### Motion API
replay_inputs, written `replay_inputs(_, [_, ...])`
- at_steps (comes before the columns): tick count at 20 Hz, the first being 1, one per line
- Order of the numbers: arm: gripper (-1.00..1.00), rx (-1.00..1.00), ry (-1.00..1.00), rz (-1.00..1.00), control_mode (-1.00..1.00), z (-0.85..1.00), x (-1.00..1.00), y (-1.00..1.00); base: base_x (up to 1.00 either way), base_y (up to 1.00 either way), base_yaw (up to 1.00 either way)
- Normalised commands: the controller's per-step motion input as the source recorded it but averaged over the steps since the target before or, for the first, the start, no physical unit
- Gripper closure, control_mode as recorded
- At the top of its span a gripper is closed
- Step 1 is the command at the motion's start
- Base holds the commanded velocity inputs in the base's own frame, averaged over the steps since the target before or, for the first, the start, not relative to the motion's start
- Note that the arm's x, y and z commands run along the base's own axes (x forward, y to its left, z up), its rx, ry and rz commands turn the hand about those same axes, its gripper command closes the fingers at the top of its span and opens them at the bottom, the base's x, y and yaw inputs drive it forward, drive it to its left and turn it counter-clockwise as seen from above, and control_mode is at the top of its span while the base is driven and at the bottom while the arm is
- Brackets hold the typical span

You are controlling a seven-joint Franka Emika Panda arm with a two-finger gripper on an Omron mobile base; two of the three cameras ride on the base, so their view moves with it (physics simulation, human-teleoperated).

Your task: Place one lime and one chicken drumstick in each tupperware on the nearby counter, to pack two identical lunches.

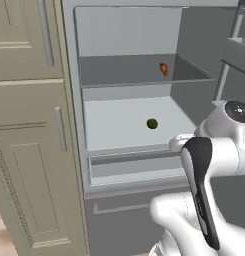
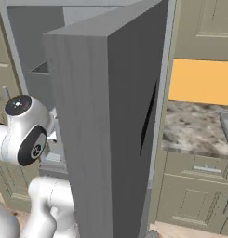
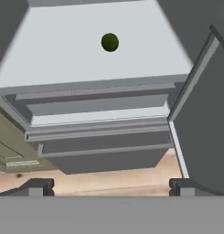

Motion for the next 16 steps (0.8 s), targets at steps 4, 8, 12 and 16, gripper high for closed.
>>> replay_inputs(4, [-1.00,0.00,0.00,0.00,1.00,0.00,0.00,0.00,0.66,-0.23,0.00])
replay_inputs(8, [-1.00,0.00,0.00,0.00,1.00,0.00,0.00,0.00,0.70,-0.02,0.00])
replay_inputs(12, [-1.00,0.00,0.00,0.00,1.00,0.00,0.00,0.00,0.64,0.00,0.00])
replay_inputs(16, [-1.00,0.00,0.00,0.00,-1.00,0.00,-0.03,0.00,0.16,0.00,0.00])
